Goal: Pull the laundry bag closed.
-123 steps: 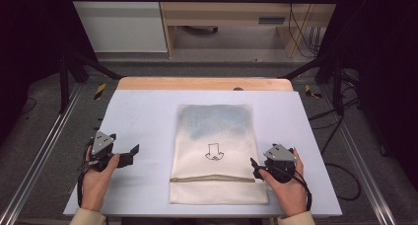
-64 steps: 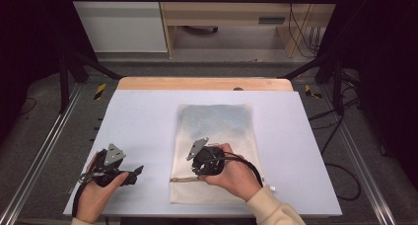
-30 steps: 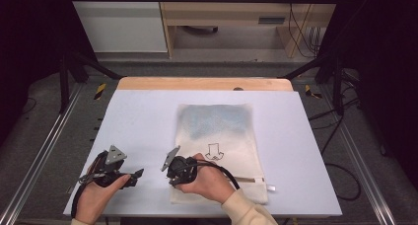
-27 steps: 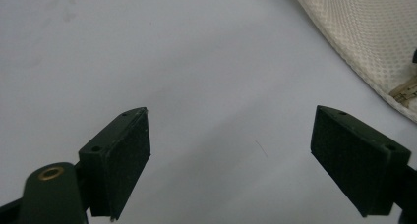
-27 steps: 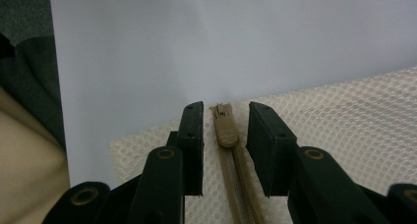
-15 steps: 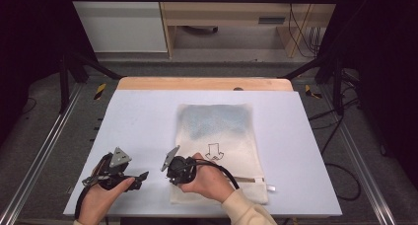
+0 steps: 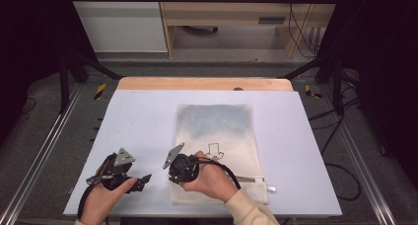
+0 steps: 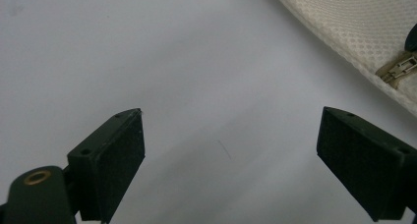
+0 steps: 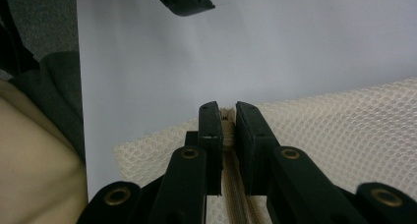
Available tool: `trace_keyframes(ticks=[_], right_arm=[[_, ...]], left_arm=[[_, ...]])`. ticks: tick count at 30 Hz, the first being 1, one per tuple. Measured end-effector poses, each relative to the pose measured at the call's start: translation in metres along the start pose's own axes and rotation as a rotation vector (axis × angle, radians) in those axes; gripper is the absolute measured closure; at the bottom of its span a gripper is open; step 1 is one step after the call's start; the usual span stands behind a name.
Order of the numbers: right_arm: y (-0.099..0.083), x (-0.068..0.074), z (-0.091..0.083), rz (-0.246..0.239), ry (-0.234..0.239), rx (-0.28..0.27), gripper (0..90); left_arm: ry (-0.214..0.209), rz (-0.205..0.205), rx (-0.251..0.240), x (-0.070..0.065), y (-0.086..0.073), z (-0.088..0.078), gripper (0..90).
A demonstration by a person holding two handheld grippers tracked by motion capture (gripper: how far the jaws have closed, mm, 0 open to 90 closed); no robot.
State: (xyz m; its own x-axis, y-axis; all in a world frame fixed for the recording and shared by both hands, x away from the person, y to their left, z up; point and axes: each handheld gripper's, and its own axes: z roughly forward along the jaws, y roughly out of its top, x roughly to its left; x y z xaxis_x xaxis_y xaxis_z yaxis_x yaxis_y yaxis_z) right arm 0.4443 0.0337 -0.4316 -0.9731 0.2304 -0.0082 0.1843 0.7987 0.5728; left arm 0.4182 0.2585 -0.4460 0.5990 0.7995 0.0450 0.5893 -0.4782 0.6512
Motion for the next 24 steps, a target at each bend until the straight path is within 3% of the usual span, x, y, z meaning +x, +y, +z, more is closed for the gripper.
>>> trace_keyframes(ticks=[8,10,12,20,24], right_arm=[[0.001,0.000,-0.007,0.002,-0.012,-0.020,82.0],[0.000,0.000,-0.010,0.001,-0.014,-0.027,82.0],[0.000,0.000,-0.011,-0.003,-0.018,-0.028,82.0],[-0.001,0.000,-0.008,-0.017,-0.027,-0.020,82.0],[-0.001,-0.001,-0.008,-0.009,-0.025,-0.034,82.0]], left_arm=[[-0.010,0.025,0.014,-0.005,0.002,0.003,8.6],[-0.033,0.028,0.019,-0.007,0.002,0.004,12.1],[-0.030,0.035,0.022,-0.009,0.003,0.005,11.9],[-0.041,0.049,0.003,-0.017,0.003,0.002,8.7],[-0.070,0.048,-0.013,-0.023,0.005,0.000,7.5]])
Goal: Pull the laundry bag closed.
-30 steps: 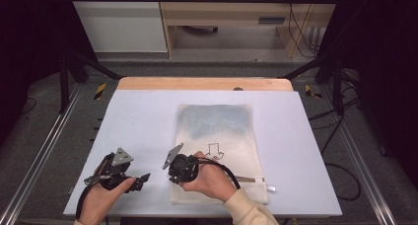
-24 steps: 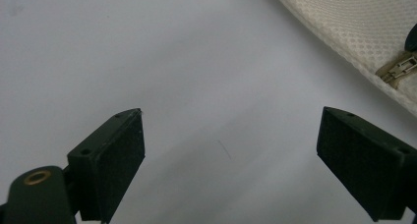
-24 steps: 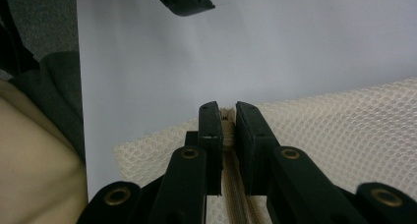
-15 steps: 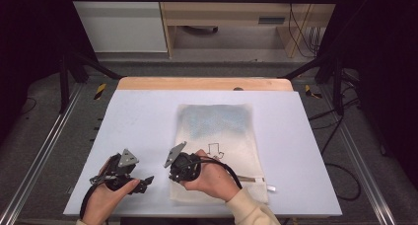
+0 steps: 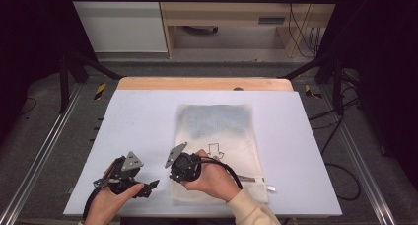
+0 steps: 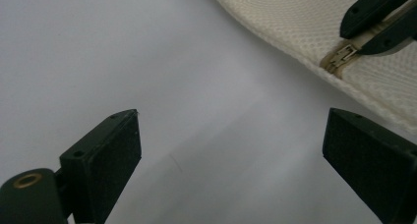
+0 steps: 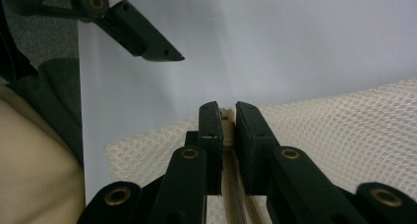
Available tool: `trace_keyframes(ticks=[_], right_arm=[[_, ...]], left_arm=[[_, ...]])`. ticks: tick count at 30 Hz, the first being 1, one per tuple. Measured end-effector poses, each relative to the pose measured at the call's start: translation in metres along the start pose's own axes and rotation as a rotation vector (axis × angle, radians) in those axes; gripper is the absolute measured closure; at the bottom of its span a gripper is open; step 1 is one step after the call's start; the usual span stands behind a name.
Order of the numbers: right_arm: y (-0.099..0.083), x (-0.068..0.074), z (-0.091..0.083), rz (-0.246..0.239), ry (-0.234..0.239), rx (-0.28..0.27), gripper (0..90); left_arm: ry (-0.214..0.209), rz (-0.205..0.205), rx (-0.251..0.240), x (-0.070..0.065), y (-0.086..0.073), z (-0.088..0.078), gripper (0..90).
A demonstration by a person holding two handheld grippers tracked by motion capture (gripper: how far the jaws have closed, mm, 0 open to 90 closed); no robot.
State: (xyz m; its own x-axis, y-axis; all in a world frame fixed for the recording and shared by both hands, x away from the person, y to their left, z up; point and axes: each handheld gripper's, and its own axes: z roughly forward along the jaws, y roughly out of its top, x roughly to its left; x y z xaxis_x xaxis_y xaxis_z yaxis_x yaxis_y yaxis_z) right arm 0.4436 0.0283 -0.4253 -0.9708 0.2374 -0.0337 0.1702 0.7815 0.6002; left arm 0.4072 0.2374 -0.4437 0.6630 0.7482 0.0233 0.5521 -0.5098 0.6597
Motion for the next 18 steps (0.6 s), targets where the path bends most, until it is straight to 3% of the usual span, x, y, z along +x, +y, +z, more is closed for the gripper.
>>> trace_keyframes(ticks=[9,13,18], right_arm=[[-0.001,-0.002,0.000,0.001,0.000,-0.010,82.0],[-0.002,-0.003,-0.001,0.002,-0.005,-0.007,82.0],[-0.001,-0.002,0.001,-0.001,-0.005,-0.013,82.0]], left_arm=[[-0.038,0.016,-0.022,-0.018,0.007,-0.001,6.3],[-0.086,-0.024,-0.042,-0.019,0.009,-0.001,6.2],[-0.104,-0.041,-0.039,-0.023,0.011,0.003,6.5]])
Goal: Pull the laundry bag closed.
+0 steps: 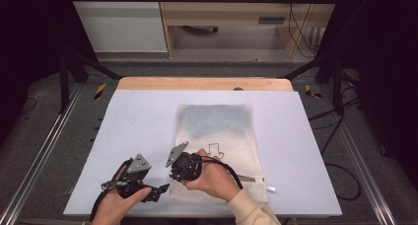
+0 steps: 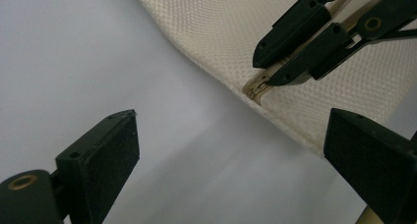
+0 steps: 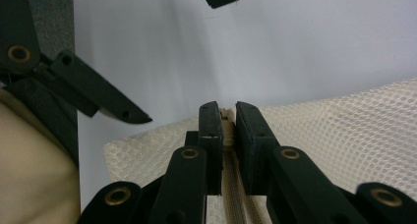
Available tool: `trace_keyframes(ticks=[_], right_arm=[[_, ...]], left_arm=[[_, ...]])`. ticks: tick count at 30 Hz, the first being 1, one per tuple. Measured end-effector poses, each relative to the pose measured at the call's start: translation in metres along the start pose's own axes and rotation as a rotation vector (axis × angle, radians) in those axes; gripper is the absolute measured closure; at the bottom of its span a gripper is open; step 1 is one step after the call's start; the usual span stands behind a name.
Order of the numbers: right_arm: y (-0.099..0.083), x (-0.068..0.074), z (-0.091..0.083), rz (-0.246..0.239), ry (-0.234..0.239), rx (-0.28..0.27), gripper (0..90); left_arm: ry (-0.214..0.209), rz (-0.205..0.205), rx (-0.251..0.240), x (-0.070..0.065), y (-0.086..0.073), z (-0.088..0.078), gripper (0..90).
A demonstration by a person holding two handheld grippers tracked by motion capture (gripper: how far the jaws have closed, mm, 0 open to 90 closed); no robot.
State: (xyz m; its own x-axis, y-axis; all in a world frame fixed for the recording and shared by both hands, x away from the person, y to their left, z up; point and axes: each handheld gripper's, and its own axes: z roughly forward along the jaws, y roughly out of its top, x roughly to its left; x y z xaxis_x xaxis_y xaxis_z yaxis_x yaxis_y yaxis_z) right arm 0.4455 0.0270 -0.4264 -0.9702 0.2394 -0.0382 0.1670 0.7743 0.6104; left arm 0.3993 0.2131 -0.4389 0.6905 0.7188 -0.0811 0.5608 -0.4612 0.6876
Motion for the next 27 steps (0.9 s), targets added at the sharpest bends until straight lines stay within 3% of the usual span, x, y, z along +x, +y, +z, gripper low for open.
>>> trace_keyframes(ticks=[7,19,27], right_arm=[[0.000,0.000,-0.002,0.008,-0.001,-0.006,82.0],[0.001,-0.001,-0.005,0.000,-0.006,-0.017,82.0],[0.001,-0.001,-0.008,0.007,-0.006,-0.029,82.1]], left_arm=[[-0.020,0.024,0.029,-0.009,0.005,0.010,7.1],[-0.026,-0.006,0.044,-0.013,0.010,0.020,11.9],[-0.066,-0.020,0.048,-0.011,0.010,0.026,22.4]])
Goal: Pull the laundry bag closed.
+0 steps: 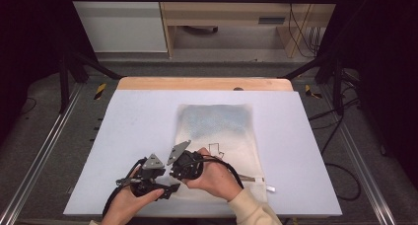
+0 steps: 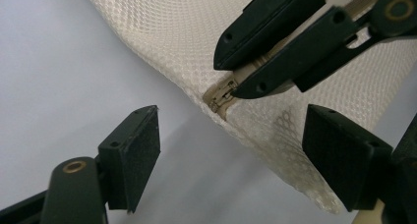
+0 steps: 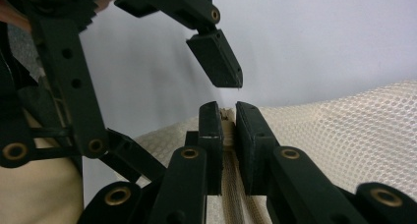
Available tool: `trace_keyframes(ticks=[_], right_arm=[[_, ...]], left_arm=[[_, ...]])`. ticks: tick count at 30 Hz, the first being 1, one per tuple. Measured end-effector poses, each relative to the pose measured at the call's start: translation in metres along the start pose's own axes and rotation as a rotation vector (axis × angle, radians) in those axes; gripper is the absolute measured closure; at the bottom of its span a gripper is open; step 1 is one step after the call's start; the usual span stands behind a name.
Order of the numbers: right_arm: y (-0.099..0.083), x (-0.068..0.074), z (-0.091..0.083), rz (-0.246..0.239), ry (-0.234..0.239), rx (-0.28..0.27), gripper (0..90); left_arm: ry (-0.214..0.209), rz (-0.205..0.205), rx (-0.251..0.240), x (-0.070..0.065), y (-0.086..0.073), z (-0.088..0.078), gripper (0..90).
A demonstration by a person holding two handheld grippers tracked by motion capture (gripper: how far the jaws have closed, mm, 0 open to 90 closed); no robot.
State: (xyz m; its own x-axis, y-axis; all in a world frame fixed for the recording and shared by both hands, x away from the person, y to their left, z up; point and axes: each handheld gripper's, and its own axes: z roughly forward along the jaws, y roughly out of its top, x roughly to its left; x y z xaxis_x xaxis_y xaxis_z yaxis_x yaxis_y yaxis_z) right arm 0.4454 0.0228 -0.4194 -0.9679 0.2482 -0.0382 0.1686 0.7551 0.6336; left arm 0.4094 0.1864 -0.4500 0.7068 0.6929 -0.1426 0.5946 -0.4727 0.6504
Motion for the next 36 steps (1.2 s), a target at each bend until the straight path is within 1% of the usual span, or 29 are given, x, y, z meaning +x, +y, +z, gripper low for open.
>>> trace_keyframes(ticks=[1,2,3,4,5,6,7,8,9,10,11,12,14,16,18,20,24,27,28,32,36], right_arm=[[0.000,0.000,-0.001,0.000,0.001,0.000,82.0],[0.000,0.000,-0.001,0.000,0.001,0.000,82.0],[0.000,-0.001,-0.002,0.001,0.000,-0.002,82.0],[0.000,-0.001,-0.002,0.003,-0.001,-0.002,82.0],[0.000,-0.001,-0.002,0.001,-0.001,-0.005,82.1],[0.000,-0.001,-0.002,0.001,-0.001,-0.005,82.1],[0.000,-0.001,-0.002,0.001,0.000,-0.009,82.0],[0.000,-0.001,-0.003,0.000,0.000,-0.006,82.1],[0.001,-0.001,-0.004,-0.001,-0.004,-0.006,82.0],[0.001,-0.001,-0.004,-0.002,-0.001,-0.010,82.0],[0.001,-0.001,-0.004,-0.005,-0.002,-0.013,82.0],[0.001,-0.001,-0.005,0.000,0.000,-0.014,82.0],[0.000,-0.001,-0.005,0.001,0.000,-0.017,82.1],[0.000,-0.001,-0.005,0.005,0.000,-0.017,82.0],[0.000,-0.001,-0.005,0.008,-0.001,-0.018,82.0],[0.001,-0.001,-0.006,0.013,-0.004,-0.019,82.0],[0.000,-0.001,-0.006,0.011,-0.005,-0.020,82.1],[0.000,-0.001,-0.006,0.008,-0.007,-0.017,82.0],[0.000,-0.001,-0.006,0.009,-0.007,-0.017,82.0],[0.000,-0.002,-0.007,0.012,-0.005,-0.021,82.0],[0.000,-0.002,-0.007,0.010,-0.004,-0.021,82.0]], left_arm=[[-0.011,0.005,0.012,0.002,0.000,0.001,23.3],[-0.011,0.005,0.012,0.002,0.000,0.001,23.8],[-0.026,0.008,0.014,0.003,0.000,0.002,25.9],[-0.026,0.008,0.014,0.003,0.000,0.002,27.0],[-0.039,0.012,0.012,0.004,0.001,0.003,27.8],[-0.039,0.012,0.012,0.004,0.001,0.003,29.0],[-0.051,0.020,0.019,0.004,0.001,0.004,29.0],[-0.064,0.014,0.016,0.005,0.001,0.006,29.6],[-0.086,0.012,0.011,0.005,0.002,0.008,30.5],[-0.094,0.001,0.003,0.005,0.002,0.009,31.4],[-0.100,0.010,0.014,0.007,0.003,0.009,31.7],[-0.105,-0.004,0.002,0.007,0.003,0.011,31.7],[-0.110,-0.002,0.008,0.009,0.004,0.012,31.9],[-0.135,-0.017,-0.002,0.010,0.004,0.015,32.9],[-0.140,-0.021,-0.007,0.011,0.004,0.016,33.1],[-0.158,-0.025,-0.011,0.012,0.004,0.019,33.7],[-0.165,-0.025,-0.015,0.012,0.003,0.021,35.7],[-0.171,-0.013,-0.016,0.012,0.003,0.022,37.7],[-0.174,-0.020,-0.021,0.012,0.003,0.022,37.7],[-0.179,-0.022,-0.028,0.014,0.003,0.022,38.4],[-0.184,-0.020,-0.032,0.013,0.003,0.022,41.5]])
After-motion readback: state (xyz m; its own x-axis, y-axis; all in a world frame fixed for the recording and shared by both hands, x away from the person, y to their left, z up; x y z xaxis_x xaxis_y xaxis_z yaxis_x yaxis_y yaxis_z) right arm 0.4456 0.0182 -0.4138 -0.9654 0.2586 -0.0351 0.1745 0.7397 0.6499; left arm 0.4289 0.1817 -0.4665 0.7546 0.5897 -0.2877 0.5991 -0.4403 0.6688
